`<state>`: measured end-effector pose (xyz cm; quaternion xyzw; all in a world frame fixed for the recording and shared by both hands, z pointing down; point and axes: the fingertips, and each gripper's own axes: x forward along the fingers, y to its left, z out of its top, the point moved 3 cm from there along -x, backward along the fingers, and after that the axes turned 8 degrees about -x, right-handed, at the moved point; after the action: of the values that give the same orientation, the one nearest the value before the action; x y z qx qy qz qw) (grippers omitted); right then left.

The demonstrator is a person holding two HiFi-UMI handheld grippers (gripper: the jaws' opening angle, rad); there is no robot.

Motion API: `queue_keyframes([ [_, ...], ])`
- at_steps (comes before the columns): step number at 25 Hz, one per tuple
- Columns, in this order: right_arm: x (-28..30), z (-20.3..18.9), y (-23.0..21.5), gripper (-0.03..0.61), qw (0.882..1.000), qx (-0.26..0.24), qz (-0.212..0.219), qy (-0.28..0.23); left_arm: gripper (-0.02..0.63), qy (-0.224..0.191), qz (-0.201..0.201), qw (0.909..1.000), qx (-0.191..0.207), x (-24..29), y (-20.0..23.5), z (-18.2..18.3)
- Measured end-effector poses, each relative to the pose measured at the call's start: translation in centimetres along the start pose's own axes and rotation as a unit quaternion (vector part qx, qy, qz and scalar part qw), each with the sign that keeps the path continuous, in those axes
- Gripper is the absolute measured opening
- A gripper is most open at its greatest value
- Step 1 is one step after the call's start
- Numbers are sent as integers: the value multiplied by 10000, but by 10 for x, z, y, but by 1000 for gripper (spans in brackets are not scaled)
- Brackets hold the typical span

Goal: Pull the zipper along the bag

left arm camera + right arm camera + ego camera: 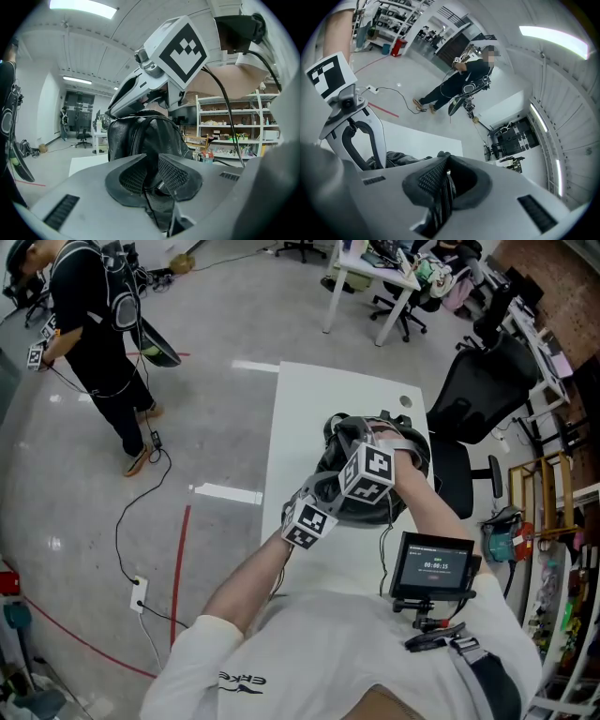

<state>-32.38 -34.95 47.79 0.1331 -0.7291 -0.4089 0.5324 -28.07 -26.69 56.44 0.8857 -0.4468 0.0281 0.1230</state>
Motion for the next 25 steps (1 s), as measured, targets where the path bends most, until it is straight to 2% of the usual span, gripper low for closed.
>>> queue_keyframes([
  [11,5,5,8,21,9998,-153,99,41,77,3,-26,10000,-11,2,-1,2],
  [22,-4,-15,-8,25,9975,466,-523,106,77,123,-139,9998,111,1,-7,3],
  [25,-8,-17,-12,92,9952,673,-703,54,77,167,-164,9996,128,-1,-10,1],
])
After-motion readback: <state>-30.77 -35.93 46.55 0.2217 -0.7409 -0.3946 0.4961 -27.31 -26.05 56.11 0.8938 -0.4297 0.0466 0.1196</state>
